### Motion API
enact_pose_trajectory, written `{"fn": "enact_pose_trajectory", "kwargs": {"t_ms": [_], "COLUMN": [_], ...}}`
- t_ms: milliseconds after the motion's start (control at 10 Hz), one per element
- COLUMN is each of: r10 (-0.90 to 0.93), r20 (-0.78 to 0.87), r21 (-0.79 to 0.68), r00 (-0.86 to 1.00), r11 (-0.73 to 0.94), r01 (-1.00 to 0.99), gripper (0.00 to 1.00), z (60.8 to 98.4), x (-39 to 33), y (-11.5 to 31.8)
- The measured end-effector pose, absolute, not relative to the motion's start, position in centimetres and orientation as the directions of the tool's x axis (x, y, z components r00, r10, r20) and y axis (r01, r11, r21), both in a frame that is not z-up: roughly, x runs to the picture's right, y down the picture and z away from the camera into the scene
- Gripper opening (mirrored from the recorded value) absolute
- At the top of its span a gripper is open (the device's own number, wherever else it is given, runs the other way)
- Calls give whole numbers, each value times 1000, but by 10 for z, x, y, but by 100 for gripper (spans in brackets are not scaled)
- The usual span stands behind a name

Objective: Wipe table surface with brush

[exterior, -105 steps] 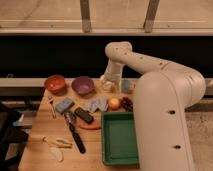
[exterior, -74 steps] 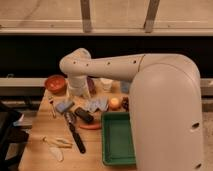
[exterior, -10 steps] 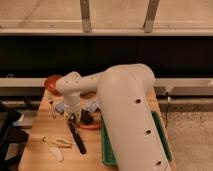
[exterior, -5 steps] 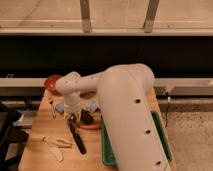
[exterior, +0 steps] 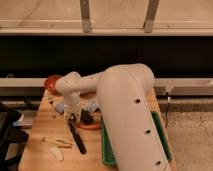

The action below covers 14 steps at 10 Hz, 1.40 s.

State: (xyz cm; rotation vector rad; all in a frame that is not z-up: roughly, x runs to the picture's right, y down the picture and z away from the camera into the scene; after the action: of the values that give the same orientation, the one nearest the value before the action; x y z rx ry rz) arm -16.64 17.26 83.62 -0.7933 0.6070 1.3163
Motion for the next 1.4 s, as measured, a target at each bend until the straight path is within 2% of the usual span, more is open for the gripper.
{"fn": "enact_pose_trajectory", "kwargs": {"t_ms": [400,1000,1400], "r10": [607,703,643], "r20": [-777,-691,-732], "r21": [-161,-156,-227], "r00": [169,169,226], "r11": [68,84,83], "r01": [-985,-984,-970], "gripper": [0,0,0], "z": [831,776,776], "x": [-166,-165,-176], "y": [167,118,142]}}
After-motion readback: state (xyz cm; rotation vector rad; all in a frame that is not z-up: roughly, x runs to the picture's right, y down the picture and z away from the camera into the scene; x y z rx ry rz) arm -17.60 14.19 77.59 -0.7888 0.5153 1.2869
